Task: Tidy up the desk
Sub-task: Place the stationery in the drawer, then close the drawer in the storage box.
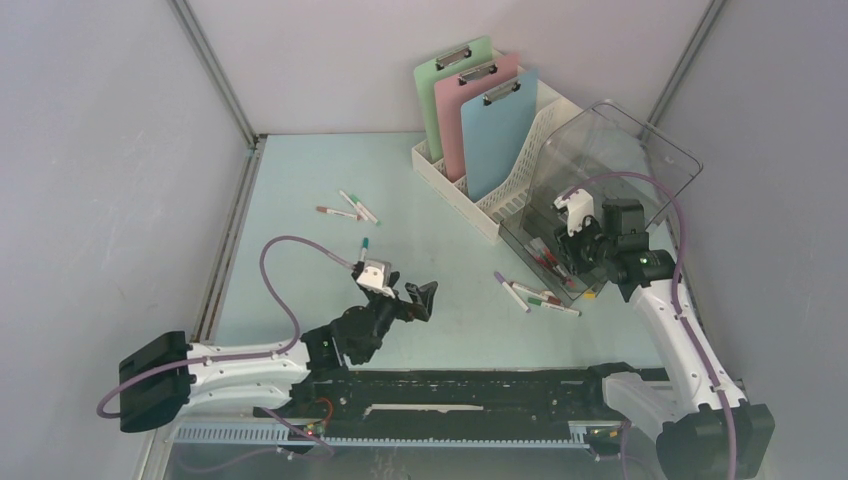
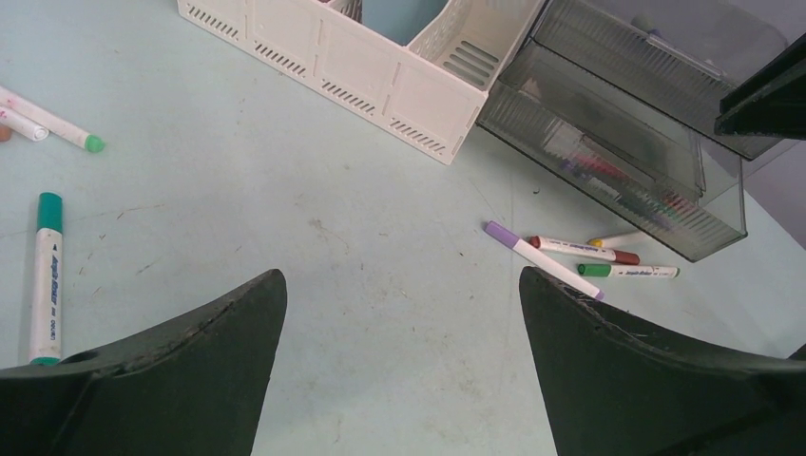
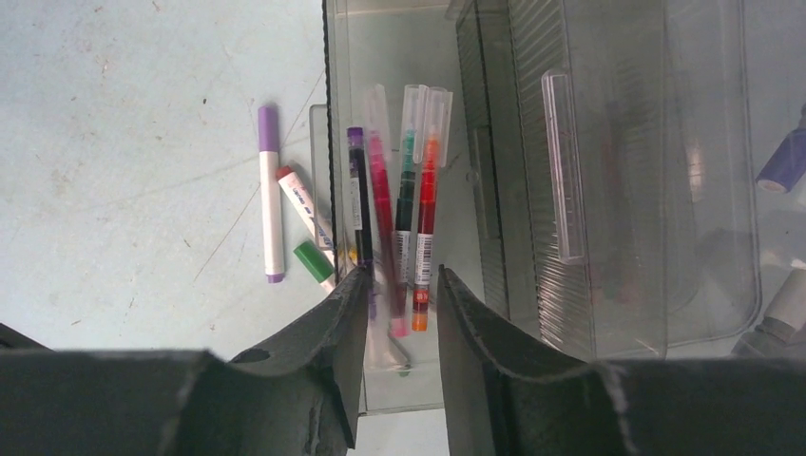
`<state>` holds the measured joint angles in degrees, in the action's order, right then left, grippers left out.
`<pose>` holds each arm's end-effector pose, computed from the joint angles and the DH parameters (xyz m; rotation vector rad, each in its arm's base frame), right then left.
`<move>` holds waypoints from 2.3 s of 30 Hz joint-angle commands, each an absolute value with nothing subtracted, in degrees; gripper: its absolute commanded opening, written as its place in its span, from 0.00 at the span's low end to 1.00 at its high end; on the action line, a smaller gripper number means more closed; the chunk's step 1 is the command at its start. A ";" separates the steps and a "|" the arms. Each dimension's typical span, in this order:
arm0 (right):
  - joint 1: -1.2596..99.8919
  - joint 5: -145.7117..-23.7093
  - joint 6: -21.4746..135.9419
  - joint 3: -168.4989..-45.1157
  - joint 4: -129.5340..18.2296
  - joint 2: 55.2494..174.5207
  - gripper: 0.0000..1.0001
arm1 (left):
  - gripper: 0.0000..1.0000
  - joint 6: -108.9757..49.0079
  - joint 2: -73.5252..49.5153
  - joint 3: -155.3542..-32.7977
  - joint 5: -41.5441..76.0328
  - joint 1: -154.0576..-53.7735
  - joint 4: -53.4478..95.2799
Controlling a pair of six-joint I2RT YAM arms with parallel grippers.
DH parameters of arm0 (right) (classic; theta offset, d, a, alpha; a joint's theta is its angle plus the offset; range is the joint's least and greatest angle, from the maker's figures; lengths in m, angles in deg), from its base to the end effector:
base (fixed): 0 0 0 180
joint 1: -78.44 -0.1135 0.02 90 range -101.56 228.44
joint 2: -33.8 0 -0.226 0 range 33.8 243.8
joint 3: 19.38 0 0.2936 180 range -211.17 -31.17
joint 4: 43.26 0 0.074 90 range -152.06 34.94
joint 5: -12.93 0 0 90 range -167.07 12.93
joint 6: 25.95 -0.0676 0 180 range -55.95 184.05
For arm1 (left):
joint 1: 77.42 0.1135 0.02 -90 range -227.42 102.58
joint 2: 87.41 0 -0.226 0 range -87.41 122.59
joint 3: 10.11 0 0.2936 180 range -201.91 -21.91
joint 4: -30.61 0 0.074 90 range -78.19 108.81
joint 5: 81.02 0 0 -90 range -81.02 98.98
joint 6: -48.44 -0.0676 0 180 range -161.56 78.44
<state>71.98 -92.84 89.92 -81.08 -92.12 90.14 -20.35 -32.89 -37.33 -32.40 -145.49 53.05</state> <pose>0.2840 0.0506 0.2333 -0.7702 2.1665 0.1471 0.1438 -0.2375 0.1523 0.1250 1.6632 -0.5936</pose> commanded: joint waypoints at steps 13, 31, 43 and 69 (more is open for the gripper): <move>71.95 -100.83 92.01 -80.96 -93.21 89.18 0.48 | 1.00 -17.35 -34.50 -34.75 -32.41 -145.01 57.63; 69.09 -106.83 93.48 -81.02 -95.07 89.82 0.51 | 1.00 -15.42 -34.41 -33.25 -30.86 -144.14 60.04; 67.59 -113.23 98.71 -81.00 -98.23 89.88 0.55 | 1.00 -11.97 -33.82 -31.53 -24.87 -143.42 65.88; 64.06 -119.67 118.58 -80.91 -104.94 84.21 0.59 | 1.00 -6.01 -21.06 -30.35 -10.38 -143.33 89.07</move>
